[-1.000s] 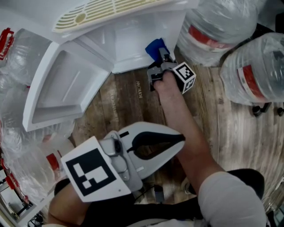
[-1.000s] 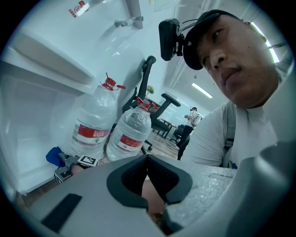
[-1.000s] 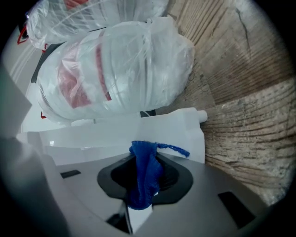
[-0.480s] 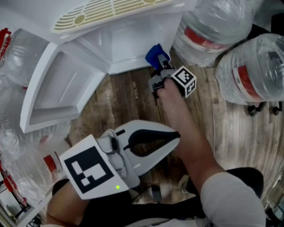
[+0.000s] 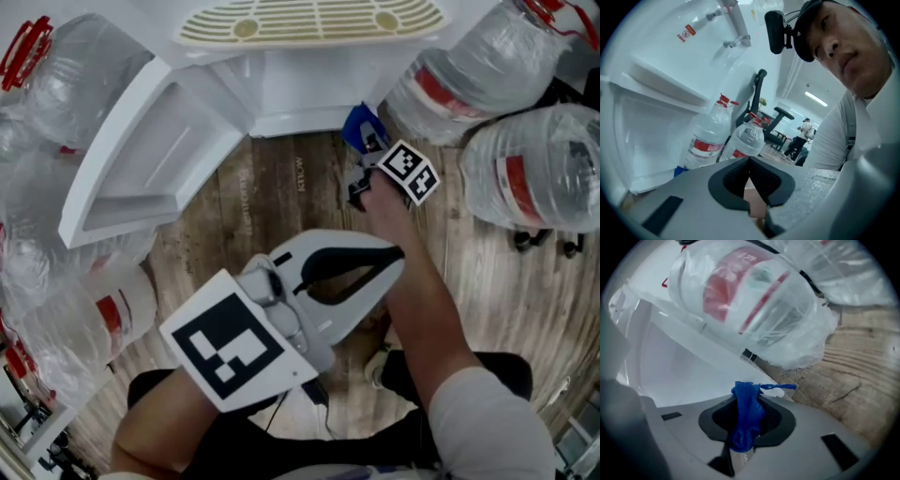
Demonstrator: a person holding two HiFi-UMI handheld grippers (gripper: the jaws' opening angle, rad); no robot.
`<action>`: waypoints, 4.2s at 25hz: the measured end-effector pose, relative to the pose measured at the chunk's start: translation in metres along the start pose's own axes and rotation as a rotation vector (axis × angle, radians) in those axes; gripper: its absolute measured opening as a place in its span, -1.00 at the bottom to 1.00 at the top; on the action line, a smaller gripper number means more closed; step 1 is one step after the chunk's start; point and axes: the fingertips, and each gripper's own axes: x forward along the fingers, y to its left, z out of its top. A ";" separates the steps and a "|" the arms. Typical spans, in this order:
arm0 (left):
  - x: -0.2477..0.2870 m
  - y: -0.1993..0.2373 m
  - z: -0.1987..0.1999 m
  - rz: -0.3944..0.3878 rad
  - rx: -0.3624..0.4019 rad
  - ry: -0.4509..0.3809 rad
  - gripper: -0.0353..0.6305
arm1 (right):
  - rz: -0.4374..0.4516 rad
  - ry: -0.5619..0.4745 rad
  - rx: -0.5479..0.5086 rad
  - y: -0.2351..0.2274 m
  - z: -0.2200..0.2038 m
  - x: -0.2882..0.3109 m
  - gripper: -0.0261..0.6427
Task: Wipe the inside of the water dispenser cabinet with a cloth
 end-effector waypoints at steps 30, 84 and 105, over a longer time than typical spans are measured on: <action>-0.113 -0.191 0.197 0.503 -0.201 0.103 -0.90 | 0.264 0.661 -1.076 0.380 0.071 -0.380 -0.69; -0.346 -0.703 0.198 0.347 0.020 0.003 -0.90 | 0.437 0.446 -1.269 0.615 0.006 -0.967 -0.69; -0.205 -0.821 0.181 0.416 0.019 -0.001 -0.90 | 0.496 0.441 -1.258 0.506 0.093 -1.089 -0.69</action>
